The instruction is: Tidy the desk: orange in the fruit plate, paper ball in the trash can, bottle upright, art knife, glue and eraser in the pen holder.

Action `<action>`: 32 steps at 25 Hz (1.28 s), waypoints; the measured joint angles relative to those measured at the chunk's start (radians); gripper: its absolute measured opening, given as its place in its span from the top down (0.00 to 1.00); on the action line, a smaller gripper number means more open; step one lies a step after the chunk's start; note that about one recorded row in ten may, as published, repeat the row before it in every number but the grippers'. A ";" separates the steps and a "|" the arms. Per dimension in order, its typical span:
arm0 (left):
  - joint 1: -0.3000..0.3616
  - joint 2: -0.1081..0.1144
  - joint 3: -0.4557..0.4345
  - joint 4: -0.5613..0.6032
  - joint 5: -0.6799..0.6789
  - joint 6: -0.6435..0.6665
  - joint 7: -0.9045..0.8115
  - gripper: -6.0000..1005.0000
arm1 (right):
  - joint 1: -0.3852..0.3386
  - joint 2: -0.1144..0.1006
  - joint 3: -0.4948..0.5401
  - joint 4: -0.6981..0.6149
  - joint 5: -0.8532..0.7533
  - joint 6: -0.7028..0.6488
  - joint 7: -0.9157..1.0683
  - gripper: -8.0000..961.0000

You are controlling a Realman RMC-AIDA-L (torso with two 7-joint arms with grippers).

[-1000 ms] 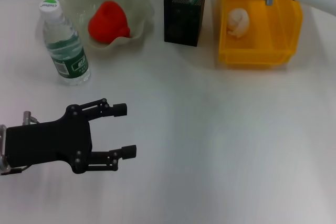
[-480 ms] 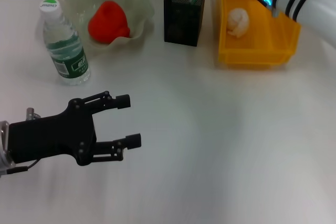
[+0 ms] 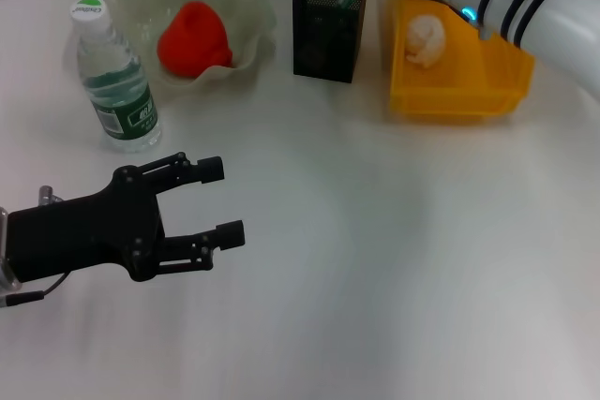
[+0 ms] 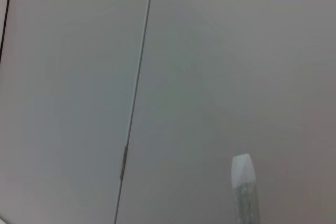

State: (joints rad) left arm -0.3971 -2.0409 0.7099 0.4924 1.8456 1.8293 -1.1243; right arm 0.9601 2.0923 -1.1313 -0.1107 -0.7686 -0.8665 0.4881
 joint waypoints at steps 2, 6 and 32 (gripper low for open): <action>-0.002 -0.001 -0.003 0.000 0.000 -0.001 0.002 0.14 | 0.005 0.000 0.000 0.004 0.000 -0.001 0.000 0.82; -0.002 -0.002 -0.003 0.000 0.000 -0.001 0.004 0.14 | 0.015 0.000 0.001 0.010 0.000 0.001 0.000 0.81; -0.006 0.006 -0.003 0.009 0.000 0.020 0.008 0.14 | 0.028 0.000 0.001 0.015 -0.004 -0.018 0.049 0.63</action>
State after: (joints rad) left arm -0.4034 -2.0351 0.7074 0.5017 1.8453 1.8495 -1.1166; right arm 0.9880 2.0923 -1.1305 -0.0958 -0.7729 -0.8842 0.5375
